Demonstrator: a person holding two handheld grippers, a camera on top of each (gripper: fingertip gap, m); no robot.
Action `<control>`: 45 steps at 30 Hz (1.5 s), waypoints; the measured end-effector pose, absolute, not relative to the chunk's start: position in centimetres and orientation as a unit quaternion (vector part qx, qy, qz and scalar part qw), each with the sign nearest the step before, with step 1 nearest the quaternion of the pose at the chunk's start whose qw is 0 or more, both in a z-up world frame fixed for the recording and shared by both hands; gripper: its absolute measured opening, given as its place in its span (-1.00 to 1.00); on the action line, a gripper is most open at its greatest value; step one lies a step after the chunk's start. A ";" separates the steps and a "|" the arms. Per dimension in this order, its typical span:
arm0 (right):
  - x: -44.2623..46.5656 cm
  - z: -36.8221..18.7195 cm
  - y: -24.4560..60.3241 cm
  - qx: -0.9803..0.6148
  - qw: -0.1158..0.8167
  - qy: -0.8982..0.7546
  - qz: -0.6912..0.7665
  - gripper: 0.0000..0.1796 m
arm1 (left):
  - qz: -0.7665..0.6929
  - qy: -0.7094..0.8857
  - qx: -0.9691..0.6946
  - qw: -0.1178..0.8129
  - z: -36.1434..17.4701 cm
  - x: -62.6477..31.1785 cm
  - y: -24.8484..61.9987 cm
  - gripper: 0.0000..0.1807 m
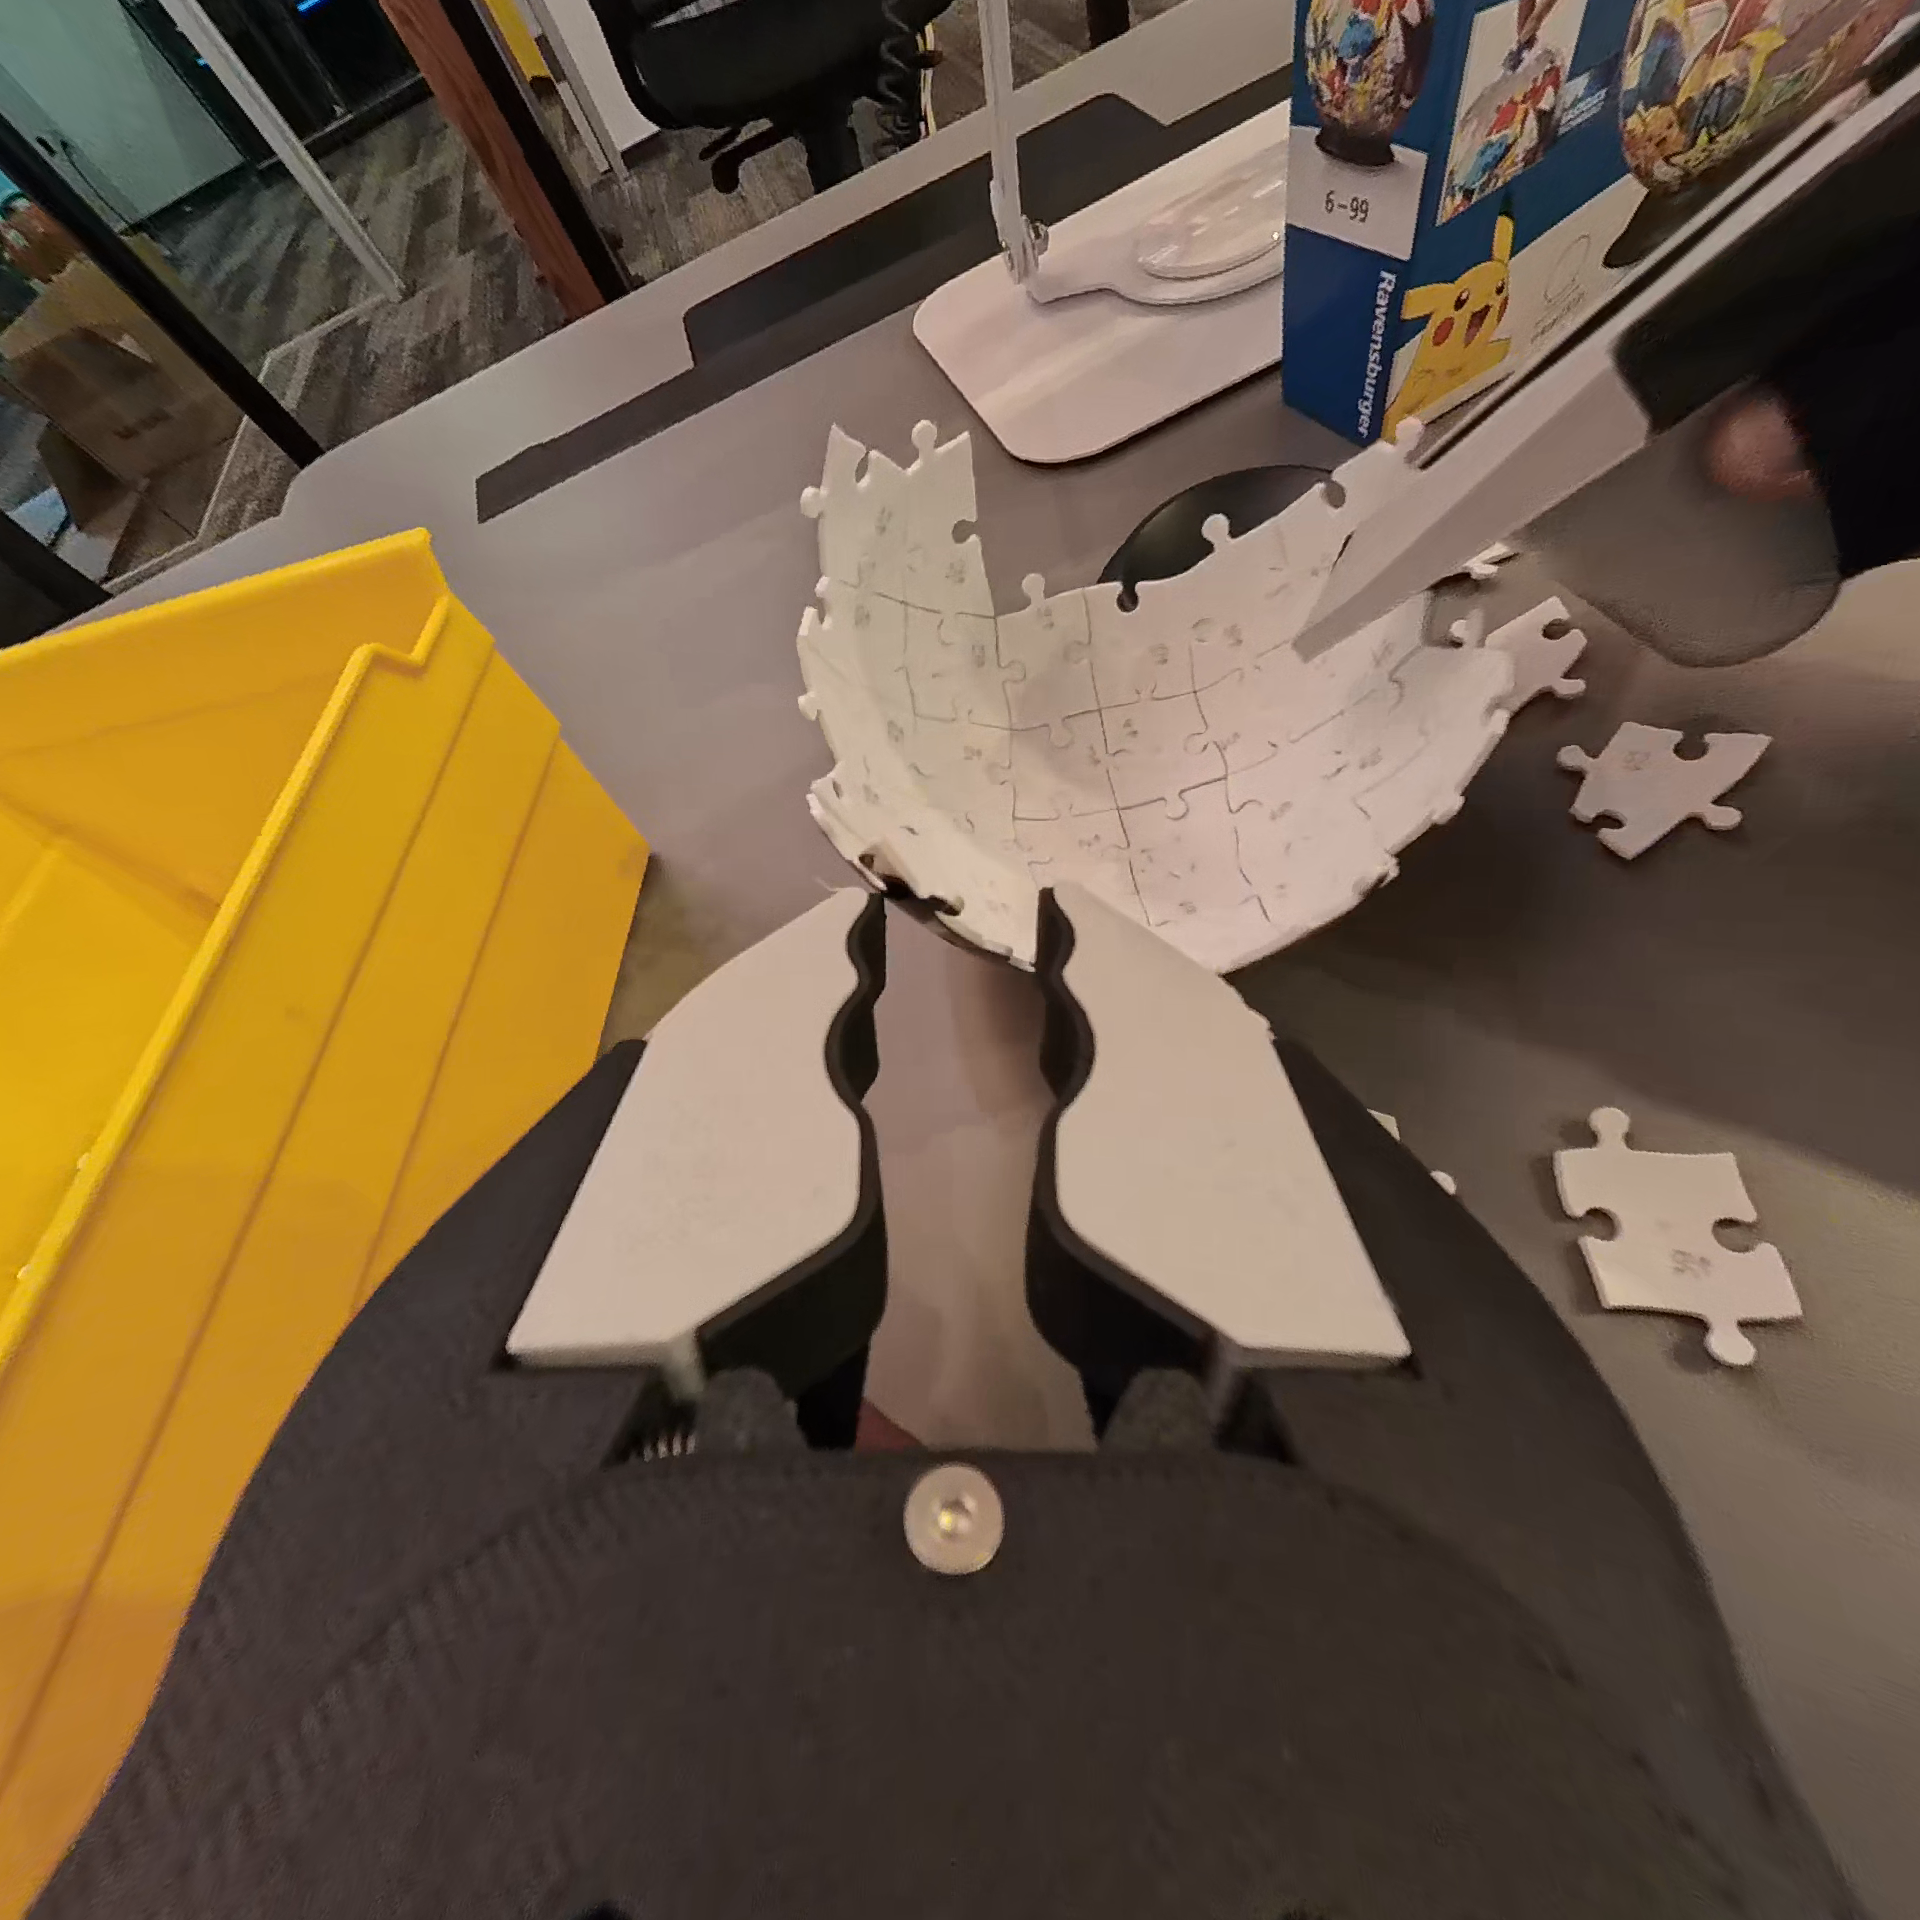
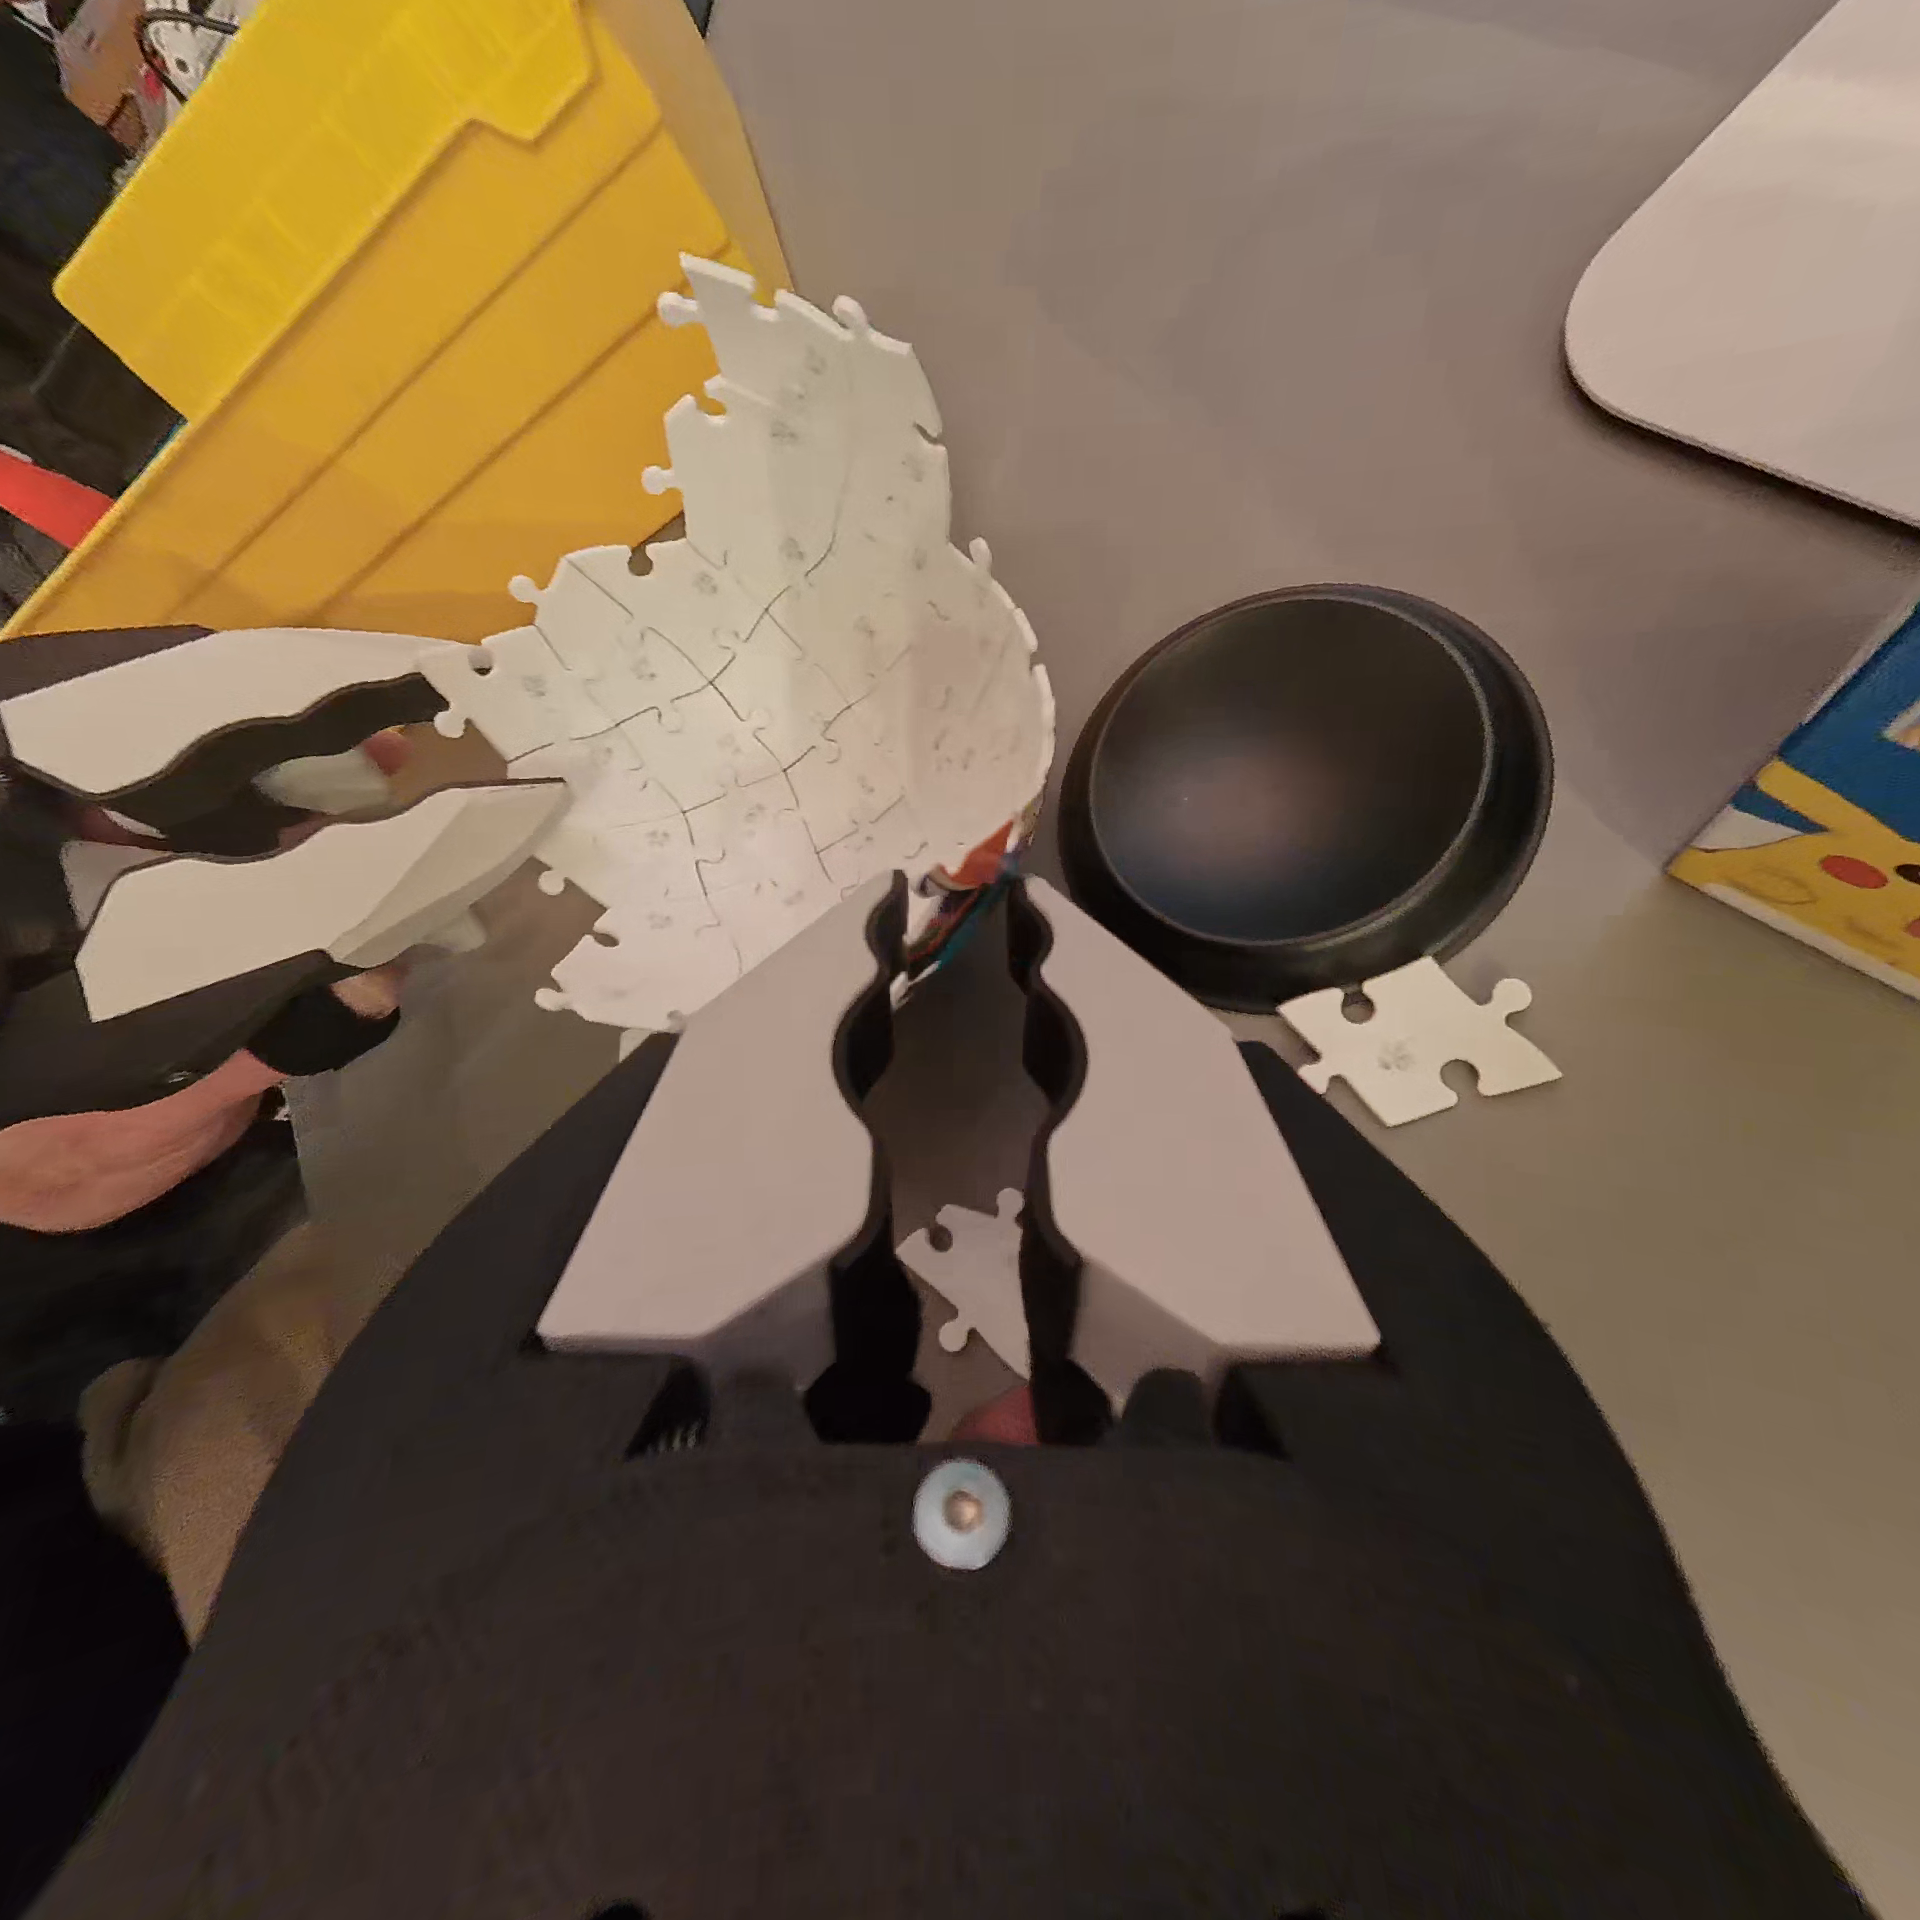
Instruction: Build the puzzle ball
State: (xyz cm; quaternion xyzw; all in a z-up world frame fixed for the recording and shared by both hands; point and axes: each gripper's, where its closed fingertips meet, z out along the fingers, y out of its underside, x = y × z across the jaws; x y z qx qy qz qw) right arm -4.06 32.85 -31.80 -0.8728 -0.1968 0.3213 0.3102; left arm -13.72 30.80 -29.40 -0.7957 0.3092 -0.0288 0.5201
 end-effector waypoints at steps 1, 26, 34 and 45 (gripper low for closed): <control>-4.0 -31.8 32.9 -0.872 0.312 -0.197 0.320 -0.82 | -0.032 0.308 -0.796 0.521 -29.4 -13.7 30.7 -0.69; -4.9 -30.7 33.5 -0.845 0.394 -0.222 0.286 -0.97 | -0.207 0.281 -0.872 0.343 -30.2 -13.1 30.9 -0.55; -5.5 -29.3 33.6 -0.824 0.460 -0.232 0.236 -0.94 | -0.151 0.266 -0.882 0.358 -31.0 -14.5 32.1 -0.84; -5.4 -26.9 33.1 -0.797 0.500 -0.267 0.209 -0.69 | -0.114 0.256 -0.866 0.413 -30.5 -15.5 33.9 -0.95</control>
